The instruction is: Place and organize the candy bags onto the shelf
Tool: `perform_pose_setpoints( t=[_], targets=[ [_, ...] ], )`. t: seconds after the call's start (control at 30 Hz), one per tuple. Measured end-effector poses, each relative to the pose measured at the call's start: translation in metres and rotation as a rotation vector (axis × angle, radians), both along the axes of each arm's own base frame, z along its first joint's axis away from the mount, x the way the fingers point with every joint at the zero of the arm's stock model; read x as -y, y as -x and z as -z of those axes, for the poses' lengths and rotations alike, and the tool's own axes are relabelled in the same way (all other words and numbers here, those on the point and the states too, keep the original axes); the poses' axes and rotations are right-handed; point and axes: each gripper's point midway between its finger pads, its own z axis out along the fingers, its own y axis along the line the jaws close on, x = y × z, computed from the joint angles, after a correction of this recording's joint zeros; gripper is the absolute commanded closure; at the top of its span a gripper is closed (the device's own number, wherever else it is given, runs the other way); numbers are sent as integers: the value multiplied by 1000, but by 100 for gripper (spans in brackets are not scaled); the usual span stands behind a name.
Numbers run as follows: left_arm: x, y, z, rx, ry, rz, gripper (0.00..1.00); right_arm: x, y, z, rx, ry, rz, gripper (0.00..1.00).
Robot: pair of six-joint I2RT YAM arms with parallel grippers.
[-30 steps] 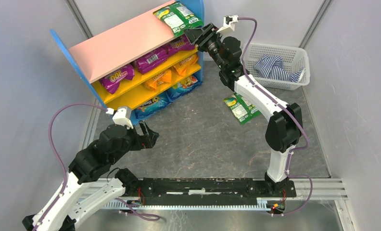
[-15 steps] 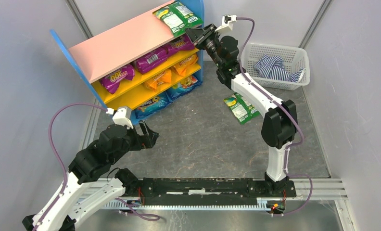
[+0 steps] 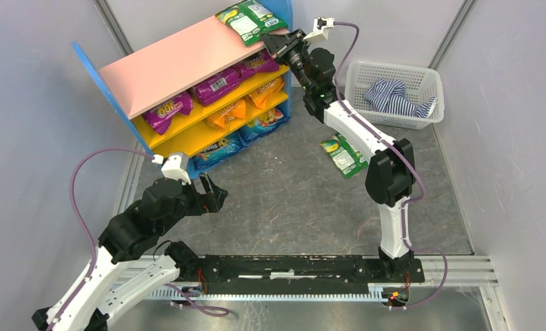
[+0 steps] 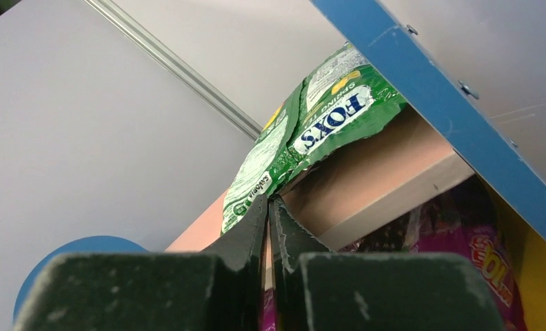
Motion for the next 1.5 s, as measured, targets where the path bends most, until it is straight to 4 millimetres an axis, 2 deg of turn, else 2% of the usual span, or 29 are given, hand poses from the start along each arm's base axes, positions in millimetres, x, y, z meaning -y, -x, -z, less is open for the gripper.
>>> perform_pose_setpoints(
  t=[0.13, 0.23, 0.4, 0.57, 0.73, 0.87, 1.03, 1.17, 1.4, 1.5],
  targets=[
    [0, 0, 0, 0, 0, 0, 0, -6, -7, -4, 11, -11, 6, 93],
    [0, 0, 0, 0, 0, 0, 0, -6, -8, -5, 14, -12, 12, 89],
    [0, 0, 0, 0, 0, 0, 0, -4, -6, -6, 22, -7, 31, 66],
    [0, 0, 0, 0, 0, 0, 0, 3, 2, -7, 25, 21, 48, 49],
    [0, 0, 0, 0, 0, 0, 0, 13, 18, -3, 22, 75, 53, 37],
    [1, -1, 1, -6, -7, 1, 0, 20, 37, 14, 11, 170, 42, 32],
    [2, -3, 5, -16, -38, 12, 0, 37, 71, 64, 6, 362, 29, 27],
    [1, -5, -3, 15, -38, 19, 0, 59, 93, 118, -29, 543, 23, 22],
    [5, -12, -29, 139, 22, 30, 0, 130, 111, 203, -179, 845, 128, 8],
    [8, -16, -28, 173, 35, 38, 0, 160, 113, 230, -259, 939, 178, 5]
  ],
)
